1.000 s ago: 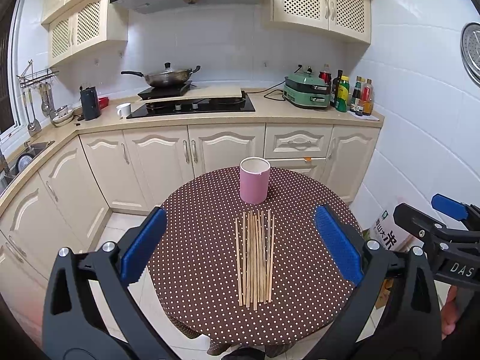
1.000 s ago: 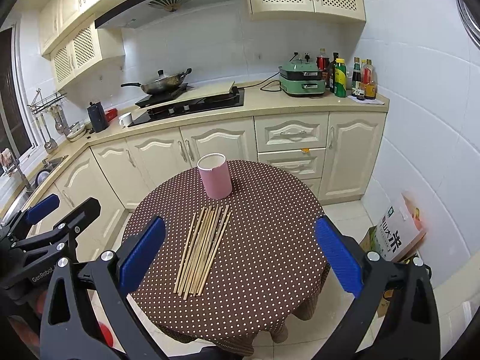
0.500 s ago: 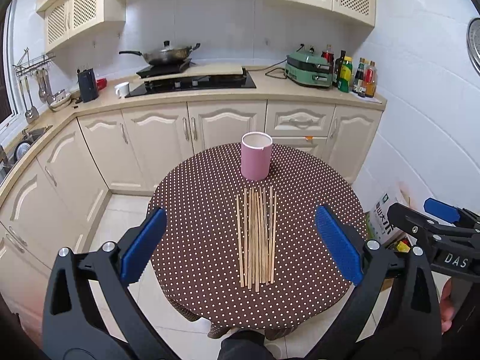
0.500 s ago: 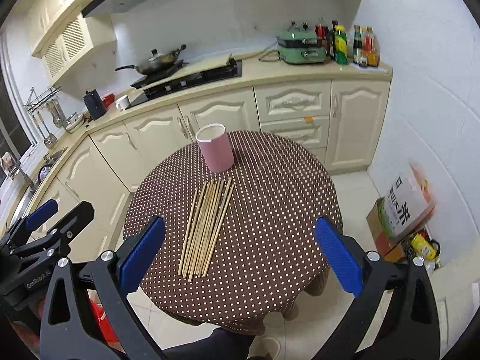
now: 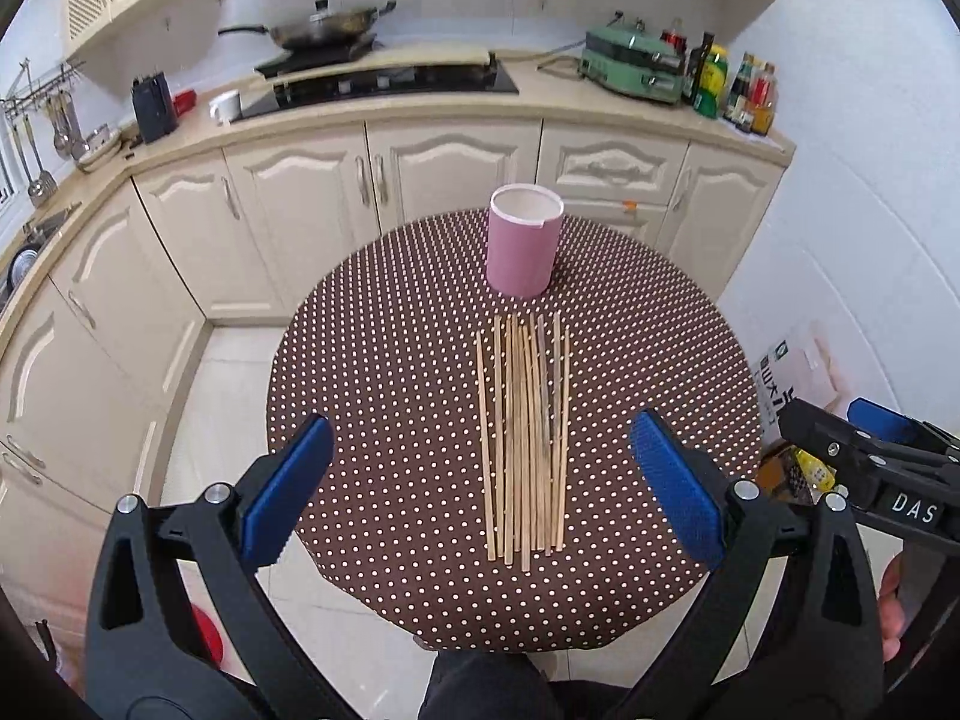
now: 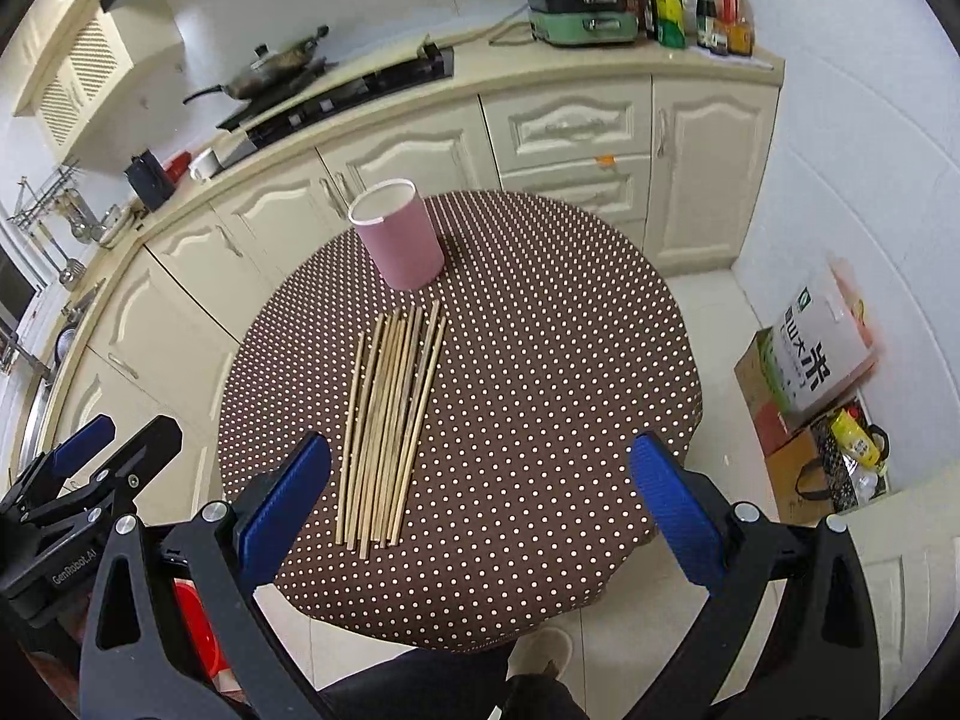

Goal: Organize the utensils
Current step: 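Lower both grippers toward the row of wooden chopsticks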

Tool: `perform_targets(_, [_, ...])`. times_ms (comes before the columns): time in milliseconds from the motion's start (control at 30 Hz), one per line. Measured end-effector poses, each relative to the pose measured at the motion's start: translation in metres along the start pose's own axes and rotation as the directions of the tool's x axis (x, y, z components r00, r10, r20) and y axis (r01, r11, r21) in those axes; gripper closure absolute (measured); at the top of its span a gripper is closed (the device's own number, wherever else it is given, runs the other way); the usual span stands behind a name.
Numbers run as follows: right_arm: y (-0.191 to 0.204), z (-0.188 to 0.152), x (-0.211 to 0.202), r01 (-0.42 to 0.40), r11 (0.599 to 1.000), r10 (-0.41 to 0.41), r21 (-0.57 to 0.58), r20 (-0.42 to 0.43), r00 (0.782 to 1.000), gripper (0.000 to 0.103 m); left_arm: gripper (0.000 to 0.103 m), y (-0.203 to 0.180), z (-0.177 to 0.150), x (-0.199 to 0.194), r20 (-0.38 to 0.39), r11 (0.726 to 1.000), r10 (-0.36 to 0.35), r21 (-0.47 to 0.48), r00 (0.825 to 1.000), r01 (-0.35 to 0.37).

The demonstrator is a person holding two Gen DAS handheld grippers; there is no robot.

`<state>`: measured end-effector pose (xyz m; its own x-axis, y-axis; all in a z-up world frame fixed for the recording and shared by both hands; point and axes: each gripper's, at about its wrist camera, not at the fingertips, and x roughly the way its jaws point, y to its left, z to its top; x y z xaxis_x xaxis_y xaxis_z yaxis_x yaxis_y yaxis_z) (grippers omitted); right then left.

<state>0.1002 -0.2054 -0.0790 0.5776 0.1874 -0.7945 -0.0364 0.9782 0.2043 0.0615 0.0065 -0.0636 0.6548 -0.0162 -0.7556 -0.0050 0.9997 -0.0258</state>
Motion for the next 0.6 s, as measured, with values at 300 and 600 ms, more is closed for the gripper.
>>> perform_targets(300, [0.002,0.017,0.065,0.016,0.999,-0.007,0.049,-0.166,0.986,0.007,0.006,0.019,0.015,0.062,-0.132,0.999,-0.006,-0.033,0.991,0.001])
perform_targets(600, [0.011,0.028,0.126,0.071,0.996,-0.052,0.056,-0.281,0.958,0.007,0.007,0.042,0.022,0.133,-0.273,0.999,0.007,-0.036,0.962,-0.017])
